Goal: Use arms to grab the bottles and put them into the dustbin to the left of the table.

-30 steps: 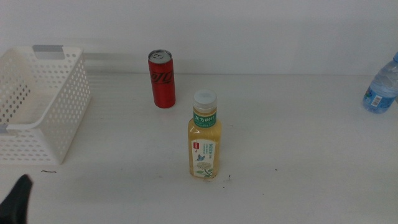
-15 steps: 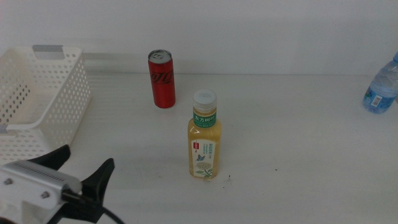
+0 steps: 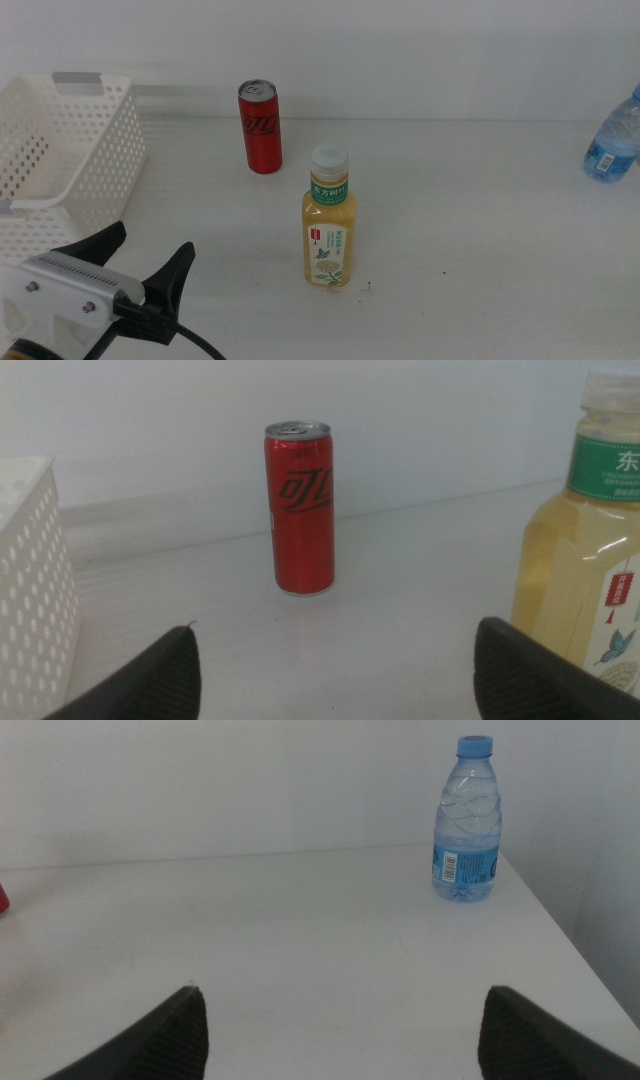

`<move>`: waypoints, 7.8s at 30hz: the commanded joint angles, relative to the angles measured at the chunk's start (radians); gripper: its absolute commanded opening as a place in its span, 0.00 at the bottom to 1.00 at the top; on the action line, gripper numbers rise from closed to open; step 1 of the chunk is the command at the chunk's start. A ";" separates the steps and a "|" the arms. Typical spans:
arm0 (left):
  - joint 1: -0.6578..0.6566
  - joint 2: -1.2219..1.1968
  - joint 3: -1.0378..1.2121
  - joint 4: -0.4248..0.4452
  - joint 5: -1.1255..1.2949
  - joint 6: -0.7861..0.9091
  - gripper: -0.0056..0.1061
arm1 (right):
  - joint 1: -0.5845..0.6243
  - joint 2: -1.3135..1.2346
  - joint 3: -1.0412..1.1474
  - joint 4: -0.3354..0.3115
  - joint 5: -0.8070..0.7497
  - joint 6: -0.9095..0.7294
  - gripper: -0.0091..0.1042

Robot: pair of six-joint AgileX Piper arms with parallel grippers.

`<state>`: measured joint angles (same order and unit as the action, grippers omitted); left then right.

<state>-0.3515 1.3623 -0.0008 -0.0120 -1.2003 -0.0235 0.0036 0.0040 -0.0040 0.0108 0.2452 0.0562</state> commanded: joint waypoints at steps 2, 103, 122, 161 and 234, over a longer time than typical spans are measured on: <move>-0.008 -0.002 0.001 0.006 -0.021 0.001 0.89 | -0.005 -0.004 0.004 -0.011 -0.008 -0.004 0.90; 0.151 -0.073 -1.010 0.554 1.399 -0.543 0.24 | -0.005 -0.004 0.004 -0.011 -0.007 -0.004 0.90; 0.516 0.132 -1.520 -0.342 2.106 0.465 0.21 | -0.005 -0.004 0.004 -0.011 -0.007 -0.004 0.90; 0.641 0.639 -1.788 -0.201 2.339 0.446 0.84 | -0.005 -0.004 0.004 -0.011 -0.007 -0.004 0.90; -0.386 0.559 -0.500 -0.093 0.002 -0.073 0.89 | -0.005 -0.004 0.004 -0.011 -0.007 -0.004 0.90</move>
<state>-0.7365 1.9090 -0.4801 -0.1075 -1.1953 -0.0836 0.0036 0.0040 -0.0040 0.0108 0.2452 0.0562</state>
